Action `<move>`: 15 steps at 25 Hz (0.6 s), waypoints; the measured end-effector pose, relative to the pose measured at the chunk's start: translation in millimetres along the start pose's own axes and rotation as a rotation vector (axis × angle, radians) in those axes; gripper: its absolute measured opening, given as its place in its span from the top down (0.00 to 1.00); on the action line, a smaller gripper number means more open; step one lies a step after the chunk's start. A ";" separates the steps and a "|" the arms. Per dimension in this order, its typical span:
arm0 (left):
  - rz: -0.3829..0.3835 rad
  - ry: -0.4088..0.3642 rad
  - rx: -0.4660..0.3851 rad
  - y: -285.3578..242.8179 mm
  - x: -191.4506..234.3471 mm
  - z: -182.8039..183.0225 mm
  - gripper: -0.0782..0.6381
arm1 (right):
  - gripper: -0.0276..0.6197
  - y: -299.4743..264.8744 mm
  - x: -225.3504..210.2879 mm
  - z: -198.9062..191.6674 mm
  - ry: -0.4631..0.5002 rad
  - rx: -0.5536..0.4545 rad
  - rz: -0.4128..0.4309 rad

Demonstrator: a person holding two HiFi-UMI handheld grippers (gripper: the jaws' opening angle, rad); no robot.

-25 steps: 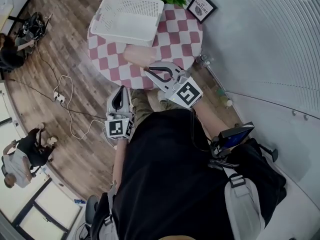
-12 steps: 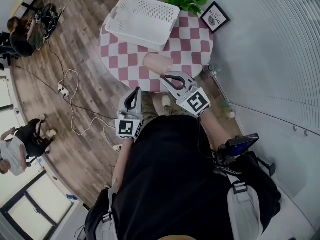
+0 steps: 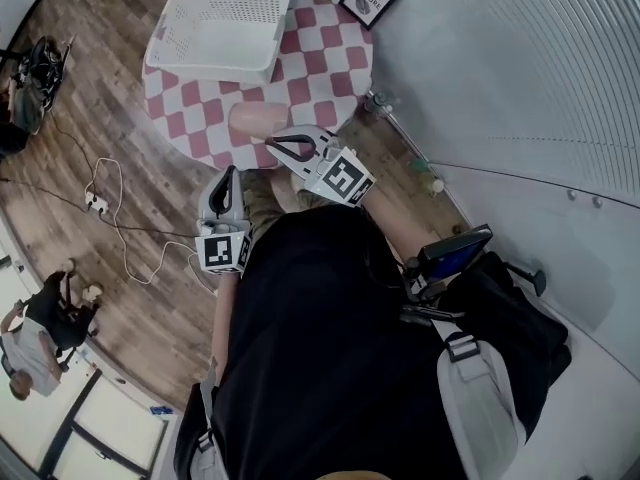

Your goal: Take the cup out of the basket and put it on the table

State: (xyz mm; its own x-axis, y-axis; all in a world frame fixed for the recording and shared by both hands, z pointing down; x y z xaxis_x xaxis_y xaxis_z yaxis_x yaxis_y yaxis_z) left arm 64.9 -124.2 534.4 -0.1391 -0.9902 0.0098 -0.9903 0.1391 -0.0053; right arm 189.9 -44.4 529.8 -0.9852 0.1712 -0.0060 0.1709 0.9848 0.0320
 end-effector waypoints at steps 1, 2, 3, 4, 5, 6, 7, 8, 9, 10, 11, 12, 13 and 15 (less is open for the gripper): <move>-0.006 0.001 -0.001 -0.6 -2.3 -1.6 0.88 | 0.92 2.0 0.7 -0.3 -0.002 0.003 -0.001; -0.015 -0.002 -0.002 -1.0 -4.2 -3.3 0.88 | 0.92 3.4 1.3 -1.1 -0.006 0.006 -0.003; -0.025 -0.011 -0.002 -0.9 -5.8 -5.3 0.88 | 0.92 4.5 2.0 -2.3 -0.010 0.008 -0.005; -0.036 -0.021 0.000 -0.5 -7.2 -7.3 0.88 | 0.92 5.4 2.5 -3.7 -0.014 0.011 -0.008; -0.047 -0.029 0.003 0.4 -8.3 -9.6 0.88 | 0.92 6.1 3.0 -4.9 -0.016 0.013 -0.011; -0.059 -0.034 0.002 1.9 -9.1 -12.6 0.88 | 0.92 6.6 3.2 -5.9 -0.018 0.014 -0.013; -0.068 -0.035 0.001 3.3 -9.6 -15.4 0.88 | 0.92 6.8 3.2 -6.7 -0.019 0.016 -0.014; -0.072 -0.035 0.002 4.0 -9.8 -17.0 0.88 | 0.92 6.8 2.9 -7.3 -0.019 0.018 -0.014; -0.071 -0.033 0.006 4.1 -9.8 -17.4 0.88 | 0.92 6.6 2.7 -7.7 -0.019 0.019 -0.012; -0.065 -0.032 0.013 4.0 -9.4 -16.9 0.88 | 0.92 6.1 2.9 -8.1 -0.019 0.020 -0.007; -0.056 -0.031 0.022 3.8 -8.8 -15.9 0.88 | 0.92 5.5 3.8 -8.4 -0.020 0.021 0.001; -0.052 -0.032 0.028 3.7 -8.5 -15.8 0.88 | 0.93 5.1 5.2 -9.0 -0.021 0.022 0.008; -0.057 -0.036 0.028 3.6 -8.9 -17.2 0.88 | 0.93 5.3 6.6 -10.0 -0.021 0.026 0.014; -0.073 -0.040 0.023 2.2 -10.4 -20.6 0.88 | 0.93 5.7 7.7 -12.9 -0.020 0.034 0.018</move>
State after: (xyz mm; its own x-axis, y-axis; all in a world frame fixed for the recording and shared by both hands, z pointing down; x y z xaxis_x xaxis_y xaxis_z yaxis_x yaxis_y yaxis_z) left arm 64.2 -113.4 554.8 -0.0662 -0.9974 -0.0289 -0.9973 0.0670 -0.0291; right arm 183.1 -37.9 542.8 -0.9815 0.1896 -0.0260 0.1897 0.9818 -0.0017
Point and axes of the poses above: the fingertips, and each gripper's own axes: y backward along the fingers, x to its left, z out of its top, the point moved 5 cm from there along y, backward along the fingers, and after that the axes turned 12 degrees about -x, right-handed, at the moved point
